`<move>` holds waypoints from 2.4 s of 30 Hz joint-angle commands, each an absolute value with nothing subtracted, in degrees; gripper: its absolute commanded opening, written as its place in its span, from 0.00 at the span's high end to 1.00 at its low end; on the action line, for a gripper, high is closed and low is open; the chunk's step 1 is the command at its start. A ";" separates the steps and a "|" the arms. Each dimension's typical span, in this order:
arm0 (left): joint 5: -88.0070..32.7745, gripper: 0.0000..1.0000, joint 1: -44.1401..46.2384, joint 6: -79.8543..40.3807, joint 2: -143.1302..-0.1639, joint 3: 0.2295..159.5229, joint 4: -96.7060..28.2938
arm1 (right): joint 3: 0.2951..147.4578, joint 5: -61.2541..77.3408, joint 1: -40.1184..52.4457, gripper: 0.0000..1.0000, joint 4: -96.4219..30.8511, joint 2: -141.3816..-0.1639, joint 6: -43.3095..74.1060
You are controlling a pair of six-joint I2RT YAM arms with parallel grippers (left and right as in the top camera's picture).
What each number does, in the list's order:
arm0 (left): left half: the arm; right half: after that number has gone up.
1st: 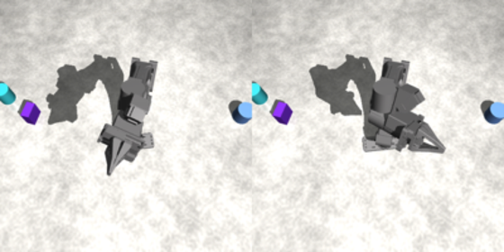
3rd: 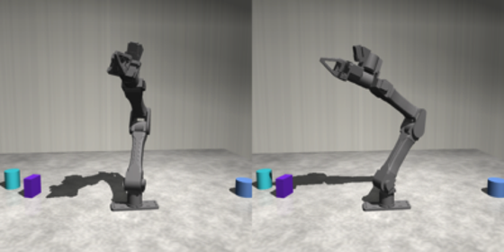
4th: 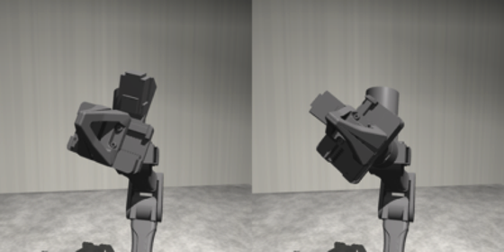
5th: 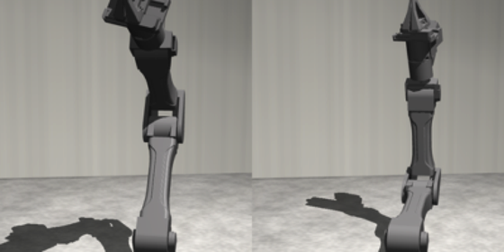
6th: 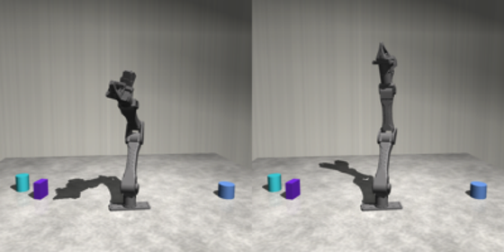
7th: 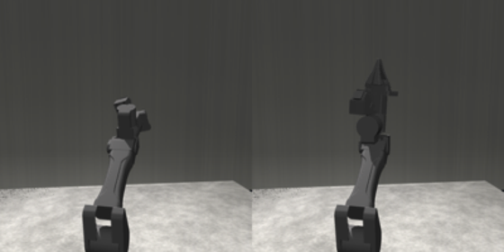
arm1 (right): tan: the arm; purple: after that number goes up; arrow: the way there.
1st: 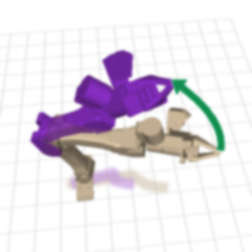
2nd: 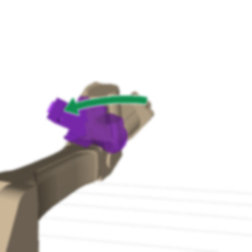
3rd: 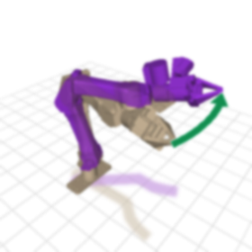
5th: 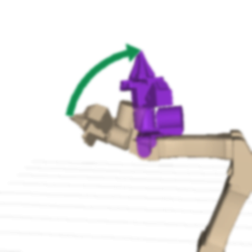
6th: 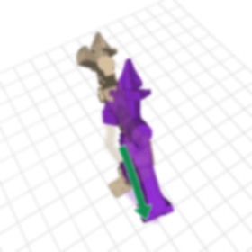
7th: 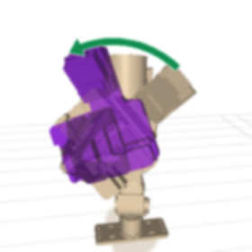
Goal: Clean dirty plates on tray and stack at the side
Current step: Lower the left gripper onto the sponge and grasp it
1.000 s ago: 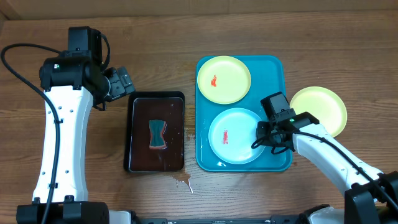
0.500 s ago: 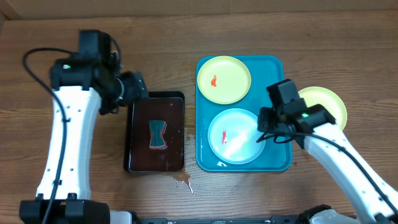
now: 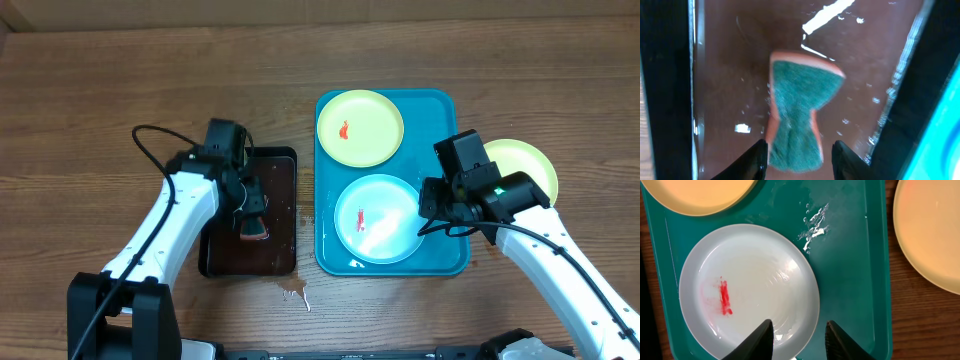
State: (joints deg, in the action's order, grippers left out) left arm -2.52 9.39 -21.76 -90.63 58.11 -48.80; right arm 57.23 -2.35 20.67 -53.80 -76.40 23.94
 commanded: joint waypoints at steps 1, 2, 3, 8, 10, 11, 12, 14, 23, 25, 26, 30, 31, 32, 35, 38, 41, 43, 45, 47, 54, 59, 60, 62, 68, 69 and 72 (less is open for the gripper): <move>0.51 0.59 9.41 -23.35 -90.65 53.89 -44.47 | 58.19 -2.44 20.51 0.64 -53.71 -75.88 24.05; 0.43 0.64 9.41 -23.38 -90.65 52.58 -42.81 | 58.19 -2.42 20.51 0.64 -53.74 -75.88 24.05; 0.43 0.70 9.43 -23.40 -90.65 51.42 -41.54 | 58.19 -2.44 20.51 0.64 -53.74 -75.88 24.05; 0.45 0.77 9.43 -24.03 -91.00 48.18 -38.15 | 58.19 -2.26 20.51 0.64 -54.00 -75.88 24.08; 0.43 0.77 9.43 -23.99 -91.66 48.01 -37.21 | 58.19 -2.26 20.51 0.64 -53.98 -75.88 24.05; 0.30 0.76 9.43 -24.01 -92.03 48.01 -36.82 | 58.19 -2.26 20.51 0.64 -53.98 -75.88 24.05; -0.08 0.75 9.45 -23.99 -92.55 48.01 -36.32 | 58.19 -2.28 20.51 0.64 -53.98 -75.88 24.08; -1.34 0.67 9.47 -23.99 -93.76 48.01 -35.62 | 58.19 -2.26 20.51 0.64 -54.11 -75.88 24.08; -2.39 0.96 9.45 -21.50 -95.85 50.06 -38.26 | 58.19 -6.17 20.47 0.64 -55.07 -75.88 25.23; -2.37 0.96 9.41 -21.10 -95.77 52.93 -41.60 | 58.19 -9.67 19.88 0.64 -55.27 -75.88 27.92; -2.39 0.96 9.41 -20.91 -95.77 54.76 -43.62 | 58.19 -9.89 19.20 0.65 -55.27 -75.92 28.18; -2.42 0.96 9.41 -20.23 -95.66 63.29 -51.72 | 58.15 -7.88 15.33 0.65 -55.90 -76.66 28.10; -2.39 0.96 9.41 -19.84 -95.55 65.43 -53.56 | 58.00 -6.37 14.13 0.65 -55.99 -76.97 27.66; -2.39 0.96 9.41 -19.49 -95.46 67.48 -55.27 | 57.69 -3.27 12.95 0.65 -55.72 -77.30 25.12; -2.39 0.96 9.43 -18.74 -95.18 73.21 -59.88 | 56.51 8.93 10.83 0.65 -54.74 -78.41 15.29; -2.35 0.96 9.41 -18.06 -94.65 76.95 -62.43 | 55.07 11.22 10.92 0.64 -54.08 -79.64 14.55; -2.37 0.96 9.45 -17.98 -93.95 79.48 -64.14 | 52.93 10.76 11.46 0.64 -50.61 -81.60 15.03; -2.37 0.96 9.45 -17.98 -93.47 80.62 -65.17 | 51.22 8.97 11.68 0.61 -47.46 -82.81 15.03; -2.31 0.96 9.43 -17.91 -92.77 81.34 -66.24 | 50.04 5.61 11.66 0.61 -45.15 -84.44 16.16; -2.31 0.96 9.43 -17.74 -91.74 81.54 -67.22 | 49.43 4.60 11.66 0.61 -43.07 -86.54 16.91; -1.93 0.96 9.45 -17.76 -90.59 81.54 -68.34 | 47.18 6.72 14.17 0.69 -38.39 -89.82 16.25; -1.96 0.96 9.61 -17.74 -90.59 81.54 -68.82 | 45.12 6.39 16.82 0.75 -35.51 -89.82 16.51; -1.96 0.96 9.72 -17.72 -90.59 81.54 -68.84 | 44.82 6.02 16.84 0.79 -35.07 -89.82 16.86; -1.96 0.96 9.93 -17.72 -90.59 81.54 -68.84 | 44.27 4.29 16.82 0.86 -34.24 -89.82 18.87; -1.91 0.96 10.98 -17.74 -90.59 81.54 -68.77 | 43.00 0.49 16.82 0.96 -33.32 -89.82 22.81; -1.91 0.96 11.07 -17.76 -90.59 81.54 -68.75 | 43.00 0.47 16.82 0.96 -33.32 -89.82 22.79; -1.91 0.96 11.66 -17.85 -90.59 81.54 -68.07 | 43.00 0.47 16.82 0.96 -33.21 -89.82 22.79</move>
State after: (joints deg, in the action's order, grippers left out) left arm -2.11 10.87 -19.03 -92.14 79.92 -68.62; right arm 44.18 3.60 16.93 -33.43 -89.62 21.06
